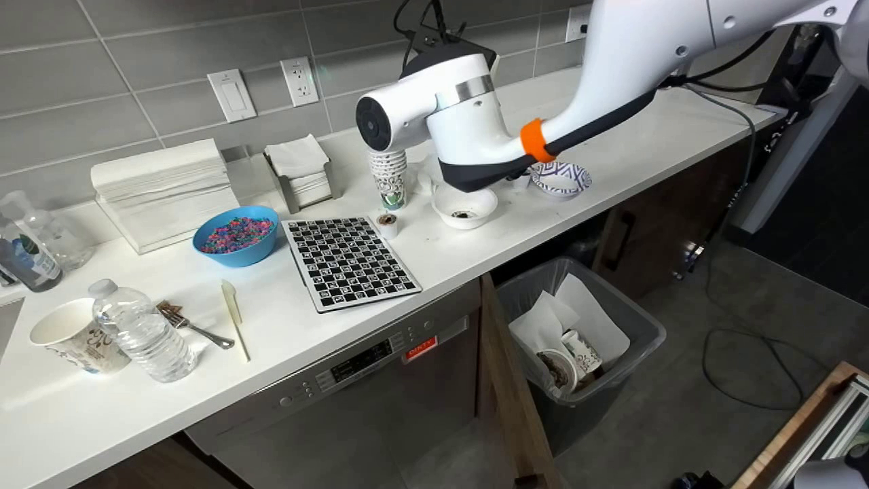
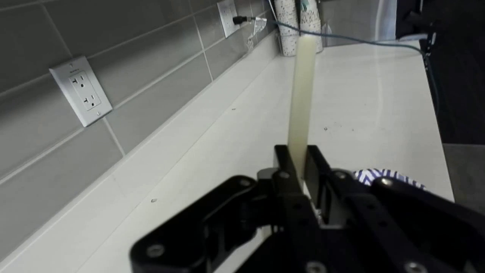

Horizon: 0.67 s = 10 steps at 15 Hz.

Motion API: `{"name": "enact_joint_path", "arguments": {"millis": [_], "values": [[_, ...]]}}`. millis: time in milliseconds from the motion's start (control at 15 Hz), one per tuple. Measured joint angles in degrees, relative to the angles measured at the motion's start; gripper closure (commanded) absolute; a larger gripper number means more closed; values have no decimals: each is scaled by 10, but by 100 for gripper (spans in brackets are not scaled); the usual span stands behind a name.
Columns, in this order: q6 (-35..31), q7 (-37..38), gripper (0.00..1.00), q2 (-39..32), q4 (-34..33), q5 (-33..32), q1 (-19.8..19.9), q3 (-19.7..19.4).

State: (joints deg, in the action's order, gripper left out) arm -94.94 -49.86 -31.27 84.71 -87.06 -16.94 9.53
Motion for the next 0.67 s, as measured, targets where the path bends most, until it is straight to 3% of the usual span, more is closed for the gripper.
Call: {"name": "enact_joint_path", "arguments": {"millis": [667], "values": [[-144, 93, 96, 40, 17, 159, 70, 4]]}}
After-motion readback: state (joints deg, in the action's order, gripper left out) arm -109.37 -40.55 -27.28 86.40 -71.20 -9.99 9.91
